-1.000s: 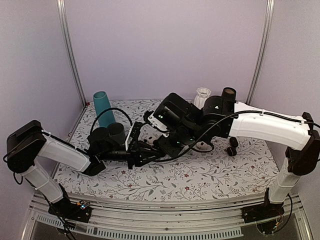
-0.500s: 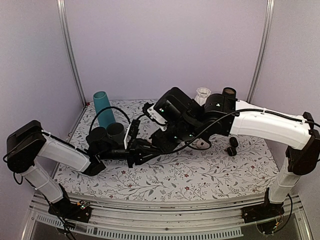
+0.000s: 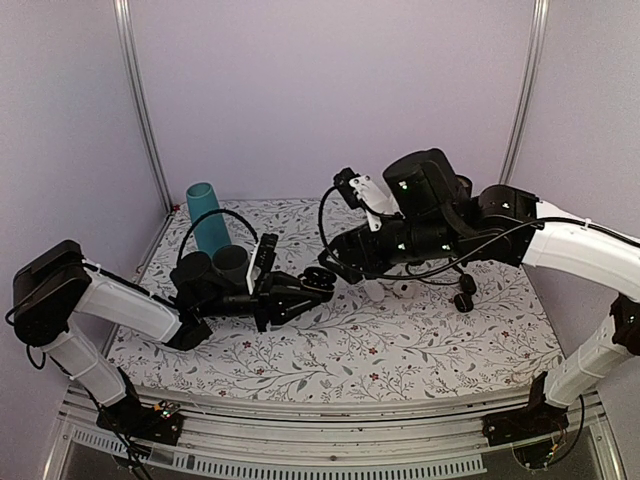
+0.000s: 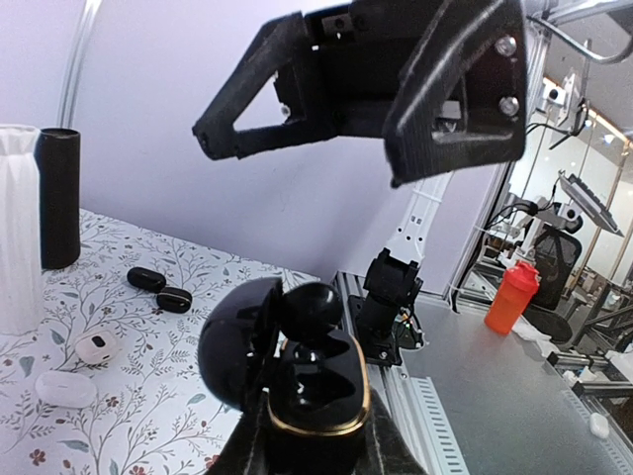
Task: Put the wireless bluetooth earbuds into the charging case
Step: Adjust the right earbud in the right side groove of the charging case, then pass from the left arm to the right
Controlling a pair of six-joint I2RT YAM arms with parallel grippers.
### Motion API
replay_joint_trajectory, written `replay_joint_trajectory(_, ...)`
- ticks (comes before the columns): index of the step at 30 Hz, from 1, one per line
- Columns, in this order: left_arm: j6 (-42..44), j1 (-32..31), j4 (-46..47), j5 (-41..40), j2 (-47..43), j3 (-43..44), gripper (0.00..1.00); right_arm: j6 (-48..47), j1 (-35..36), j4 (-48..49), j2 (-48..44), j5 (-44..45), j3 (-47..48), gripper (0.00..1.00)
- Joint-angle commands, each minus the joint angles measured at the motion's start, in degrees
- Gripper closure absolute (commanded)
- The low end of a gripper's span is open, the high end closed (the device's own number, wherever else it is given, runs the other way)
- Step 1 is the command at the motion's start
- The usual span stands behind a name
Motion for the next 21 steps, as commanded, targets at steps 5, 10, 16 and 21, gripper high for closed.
replay_joint_trajectory(5,-0.4,-0.1,1.6,-0.3,-1.2,1.6,1.0,5.4,-2.8,9.9,-4.2,-9.0,-6.8,0.23)
replay_joint_trajectory(10,-0.5,0.0,1.8,-0.1,-1.5,1.5,1.0,6.5,-3.1,11.4,-3.4,-11.3,-8.3,0.21)
replay_joint_trajectory(16,-0.6,-0.1,2.4,-0.4,-2.3,0.8,1.0,9.0,-6.2,12.7,-3.4,-15.3,-11.6,0.2)
replay_joint_trajectory(21,-0.3,0.0,2.3,-0.5,-3.2,0.3,1.0,10.3,-8.0,13.3,-3.4,-17.8,-13.8,0.2)
